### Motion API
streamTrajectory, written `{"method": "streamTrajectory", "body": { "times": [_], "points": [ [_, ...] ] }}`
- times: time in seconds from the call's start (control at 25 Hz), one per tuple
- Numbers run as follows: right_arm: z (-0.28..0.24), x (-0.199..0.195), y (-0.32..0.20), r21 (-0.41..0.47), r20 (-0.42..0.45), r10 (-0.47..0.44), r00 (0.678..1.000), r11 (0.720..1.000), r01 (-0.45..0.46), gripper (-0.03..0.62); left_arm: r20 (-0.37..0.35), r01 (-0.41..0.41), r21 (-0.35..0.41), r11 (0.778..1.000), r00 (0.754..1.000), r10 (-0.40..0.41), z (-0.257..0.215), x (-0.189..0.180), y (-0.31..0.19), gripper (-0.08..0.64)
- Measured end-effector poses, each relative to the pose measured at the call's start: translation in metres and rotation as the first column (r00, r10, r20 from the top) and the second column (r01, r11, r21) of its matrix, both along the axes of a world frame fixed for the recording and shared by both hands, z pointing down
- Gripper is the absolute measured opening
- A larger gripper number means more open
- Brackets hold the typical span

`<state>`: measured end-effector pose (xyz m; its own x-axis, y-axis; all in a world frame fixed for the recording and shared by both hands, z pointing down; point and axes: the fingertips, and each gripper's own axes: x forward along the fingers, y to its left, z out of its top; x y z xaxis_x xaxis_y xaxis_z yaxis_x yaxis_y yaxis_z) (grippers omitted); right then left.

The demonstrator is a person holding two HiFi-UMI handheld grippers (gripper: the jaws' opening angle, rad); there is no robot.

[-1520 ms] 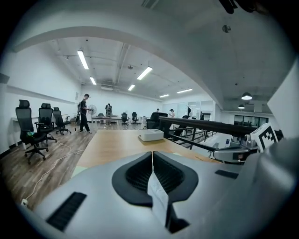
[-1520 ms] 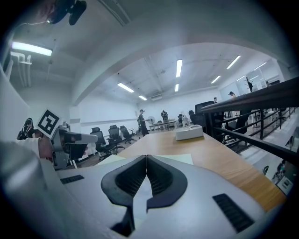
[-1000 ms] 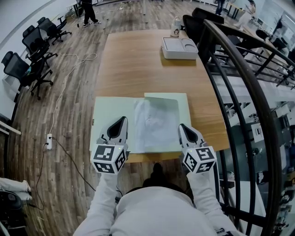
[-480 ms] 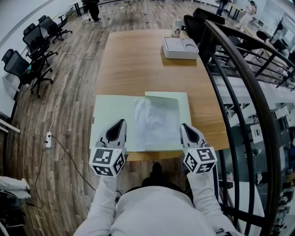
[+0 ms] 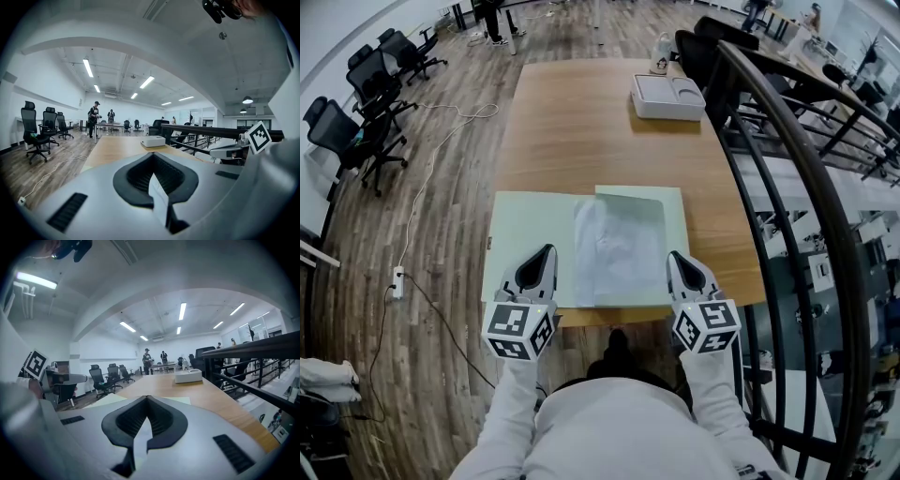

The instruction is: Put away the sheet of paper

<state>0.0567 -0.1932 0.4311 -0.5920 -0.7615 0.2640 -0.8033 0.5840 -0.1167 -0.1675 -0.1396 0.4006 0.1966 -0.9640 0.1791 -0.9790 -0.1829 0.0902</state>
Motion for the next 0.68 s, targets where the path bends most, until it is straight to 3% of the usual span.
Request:
{"method": "streamTrajectory", "body": {
  "times": [0.68],
  "points": [
    [0.008,0.003,-0.008,-0.012,-0.006,0.008,1.0,1.0,-0.009,0.026,-0.038,-0.01,-0.027,1.0,0.999,0.009,0.011,0.003,-0.01,0.018]
  ]
}}
